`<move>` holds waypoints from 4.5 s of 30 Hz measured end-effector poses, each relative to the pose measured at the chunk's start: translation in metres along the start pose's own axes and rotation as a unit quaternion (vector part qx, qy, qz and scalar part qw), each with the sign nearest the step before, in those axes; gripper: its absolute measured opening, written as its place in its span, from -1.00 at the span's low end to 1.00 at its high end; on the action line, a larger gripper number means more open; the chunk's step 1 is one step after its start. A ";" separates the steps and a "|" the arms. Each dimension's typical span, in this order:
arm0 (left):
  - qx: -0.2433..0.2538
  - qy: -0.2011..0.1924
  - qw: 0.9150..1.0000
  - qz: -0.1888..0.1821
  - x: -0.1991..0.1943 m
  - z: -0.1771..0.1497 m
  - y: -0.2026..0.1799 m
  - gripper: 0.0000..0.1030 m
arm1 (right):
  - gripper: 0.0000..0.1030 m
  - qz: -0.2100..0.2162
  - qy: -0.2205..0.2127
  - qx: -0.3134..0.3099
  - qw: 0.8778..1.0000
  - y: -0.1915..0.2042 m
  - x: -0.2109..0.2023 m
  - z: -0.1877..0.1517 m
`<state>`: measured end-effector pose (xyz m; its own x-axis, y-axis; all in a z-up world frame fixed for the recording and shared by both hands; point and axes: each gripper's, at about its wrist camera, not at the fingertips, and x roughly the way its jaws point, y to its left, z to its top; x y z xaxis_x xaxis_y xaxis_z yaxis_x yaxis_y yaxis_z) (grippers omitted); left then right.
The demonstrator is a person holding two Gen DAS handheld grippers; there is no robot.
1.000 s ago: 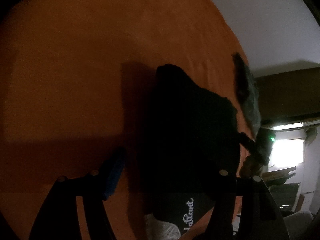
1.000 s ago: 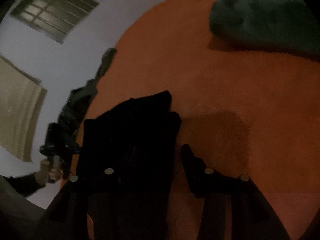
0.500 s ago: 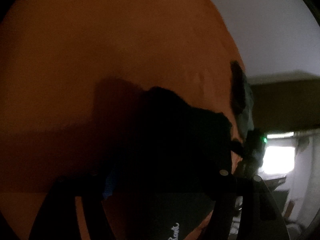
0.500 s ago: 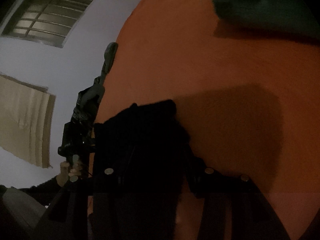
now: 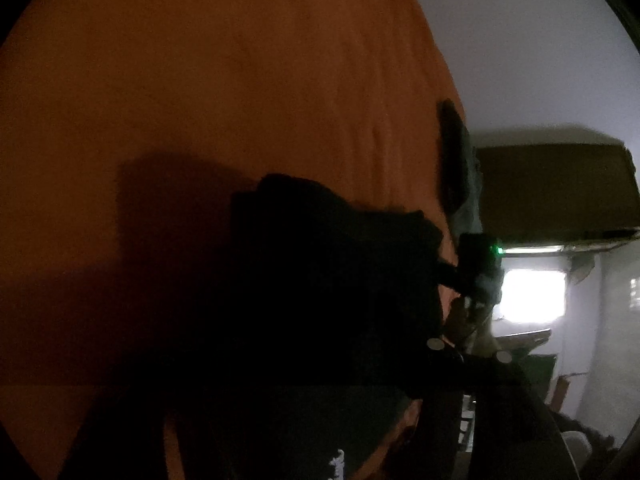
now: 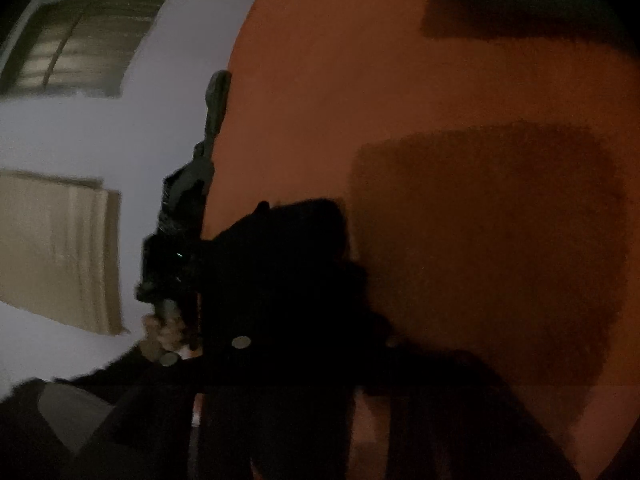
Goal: Fold clothes
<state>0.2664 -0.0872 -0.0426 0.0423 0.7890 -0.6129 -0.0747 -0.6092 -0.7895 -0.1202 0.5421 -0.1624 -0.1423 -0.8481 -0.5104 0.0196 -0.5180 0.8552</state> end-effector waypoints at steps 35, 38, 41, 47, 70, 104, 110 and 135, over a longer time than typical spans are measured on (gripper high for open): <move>-0.016 -0.041 0.998 -0.053 -0.004 0.006 0.006 -0.63 | -0.82 0.036 0.012 -0.086 0.996 0.031 0.055 -0.002; 0.032 -0.055 0.997 -0.053 -0.012 0.001 -0.021 -0.65 | -0.85 0.041 -0.020 -0.096 0.994 0.042 0.042 -0.012; 0.091 -0.065 0.992 -0.060 -0.017 -0.002 -0.060 -0.66 | -0.85 0.038 -0.053 -0.121 0.990 0.062 0.023 -0.027; 0.176 -0.067 0.977 -0.102 -0.019 0.007 -0.148 -0.66 | -0.85 0.077 -0.144 -0.122 0.979 0.082 -0.059 -0.060; 0.182 0.027 0.978 -0.103 0.277 0.215 -0.366 -0.66 | -0.85 -0.060 -0.357 -0.086 0.928 -0.024 -0.394 0.053; 0.084 -0.006 0.996 0.032 0.256 0.274 -0.379 -0.41 | -0.50 -0.139 -0.472 0.089 0.866 -0.093 -0.451 0.061; 0.216 0.049 0.968 0.120 0.284 0.152 -0.395 -0.41 | -0.50 -0.269 -0.381 0.023 0.884 -0.037 -0.375 0.002; 0.300 -0.002 0.928 0.220 0.189 0.047 -0.354 -0.41 | -0.98 -0.313 -0.299 0.075 0.898 0.015 -0.271 -0.063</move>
<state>0.2540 0.2808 0.1225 -0.1275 0.4746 -0.8709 -0.6247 -0.7205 -0.3011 -0.0192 0.7575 -0.0171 -0.5868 -0.1615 -0.7935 -0.3760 -0.8135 0.4436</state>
